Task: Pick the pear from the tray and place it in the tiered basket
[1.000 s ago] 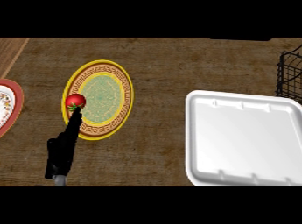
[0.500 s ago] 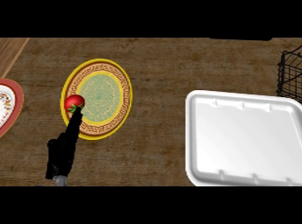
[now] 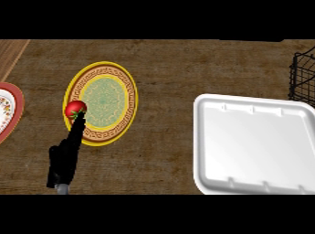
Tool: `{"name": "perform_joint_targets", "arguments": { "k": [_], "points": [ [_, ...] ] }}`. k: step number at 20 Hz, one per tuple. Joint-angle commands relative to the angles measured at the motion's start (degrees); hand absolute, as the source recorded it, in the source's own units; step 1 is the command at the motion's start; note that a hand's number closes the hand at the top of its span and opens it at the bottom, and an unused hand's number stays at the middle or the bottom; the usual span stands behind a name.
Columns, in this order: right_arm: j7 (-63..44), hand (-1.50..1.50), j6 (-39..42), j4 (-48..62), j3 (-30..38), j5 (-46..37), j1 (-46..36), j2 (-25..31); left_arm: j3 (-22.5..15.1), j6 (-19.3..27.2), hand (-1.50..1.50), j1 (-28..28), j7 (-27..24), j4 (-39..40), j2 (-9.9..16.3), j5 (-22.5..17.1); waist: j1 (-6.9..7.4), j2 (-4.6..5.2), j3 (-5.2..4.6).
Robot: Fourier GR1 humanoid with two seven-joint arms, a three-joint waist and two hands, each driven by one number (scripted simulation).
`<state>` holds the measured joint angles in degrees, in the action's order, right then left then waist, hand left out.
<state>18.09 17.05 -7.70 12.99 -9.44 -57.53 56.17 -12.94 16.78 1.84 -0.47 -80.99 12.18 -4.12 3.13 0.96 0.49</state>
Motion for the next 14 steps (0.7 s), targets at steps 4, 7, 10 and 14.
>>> {"name": "perform_joint_targets", "arguments": {
  "k": [4, 7, 10, 14],
  "points": [
    [1.47, -1.5, 2.28, 2.53, 8.45, 7.94, 0.24, 3.59, -0.2, 0.83, 0.0, -0.25, 1.73, 1.36, -1.48, 0.34, -0.72, 0.41, -0.15],
    [0.16, -1.5, -4.39, 1.97, 10.94, 9.94, -1.25, 6.18, 0.08, -0.39, 0.0, 1.56, -0.3, 1.28, -0.35, 0.25, -0.38, 0.35, -0.21],
    [0.04, -1.5, -7.4, 3.94, 13.05, 11.58, 2.56, 10.75, 0.71, -0.23, 0.0, 0.91, 0.88, 1.28, -0.63, -0.35, -1.33, 0.49, -0.1],
    [-3.91, -1.5, -7.33, 5.37, 15.31, 13.62, 3.99, 16.96, 0.41, -0.29, 0.0, 2.85, 0.27, 0.41, -0.72, -0.32, -1.25, 0.52, -0.02]
  ]
}}
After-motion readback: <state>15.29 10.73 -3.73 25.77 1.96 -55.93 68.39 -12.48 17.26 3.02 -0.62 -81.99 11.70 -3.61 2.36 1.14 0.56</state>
